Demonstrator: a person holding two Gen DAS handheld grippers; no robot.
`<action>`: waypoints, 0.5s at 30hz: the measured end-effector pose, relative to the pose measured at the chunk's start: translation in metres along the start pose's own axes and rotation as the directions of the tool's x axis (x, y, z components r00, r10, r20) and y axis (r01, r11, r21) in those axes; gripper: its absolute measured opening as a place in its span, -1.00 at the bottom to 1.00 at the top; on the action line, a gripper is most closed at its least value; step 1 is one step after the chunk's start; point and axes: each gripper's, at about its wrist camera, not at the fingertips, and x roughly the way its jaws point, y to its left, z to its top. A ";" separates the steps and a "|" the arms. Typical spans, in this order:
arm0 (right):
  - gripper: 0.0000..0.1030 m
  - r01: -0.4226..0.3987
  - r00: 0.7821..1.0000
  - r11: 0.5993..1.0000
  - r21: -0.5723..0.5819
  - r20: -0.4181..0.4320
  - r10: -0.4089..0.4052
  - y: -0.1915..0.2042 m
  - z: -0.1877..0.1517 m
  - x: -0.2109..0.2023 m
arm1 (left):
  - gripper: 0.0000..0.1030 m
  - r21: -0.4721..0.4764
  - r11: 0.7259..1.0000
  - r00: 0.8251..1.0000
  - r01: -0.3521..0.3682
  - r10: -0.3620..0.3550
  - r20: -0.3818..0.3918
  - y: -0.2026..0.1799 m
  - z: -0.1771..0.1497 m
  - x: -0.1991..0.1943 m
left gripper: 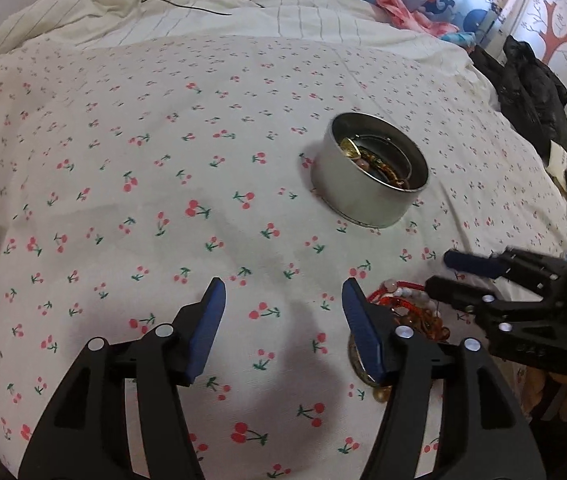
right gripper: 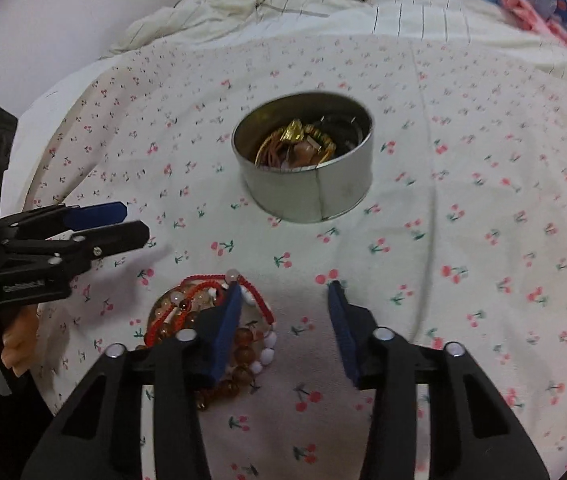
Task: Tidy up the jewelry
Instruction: 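Grasp the red beaded bracelet in the dish with the left tool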
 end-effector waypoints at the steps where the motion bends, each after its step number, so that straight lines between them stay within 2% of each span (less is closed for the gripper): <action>1: -0.40 -0.009 1.000 1.000 0.008 -0.015 0.009 0.000 0.000 0.005 | 0.12 -0.006 1.000 1.000 0.001 -0.001 0.000 0.002 0.000 0.000; 2: -0.73 -0.013 0.999 1.000 0.010 -0.035 0.013 0.000 -0.001 0.012 | 0.12 -0.008 1.000 1.000 0.001 -0.001 -0.001 0.003 0.001 0.000; 5: -0.94 -0.042 0.998 0.999 0.014 -0.040 0.043 0.002 -0.003 0.013 | 0.12 -0.009 1.000 1.000 -0.003 0.003 -0.005 0.005 0.002 0.001; 10: -0.93 -0.077 0.995 0.995 0.056 0.073 0.073 -0.009 0.004 -0.016 | 0.13 -0.012 1.000 1.000 0.000 0.000 -0.006 0.006 0.004 0.001; 15: -0.93 -0.050 0.985 0.988 0.148 0.173 0.024 -0.039 0.007 -0.040 | 0.13 0.032 0.999 1.000 0.013 -0.012 -0.023 -0.005 0.002 0.007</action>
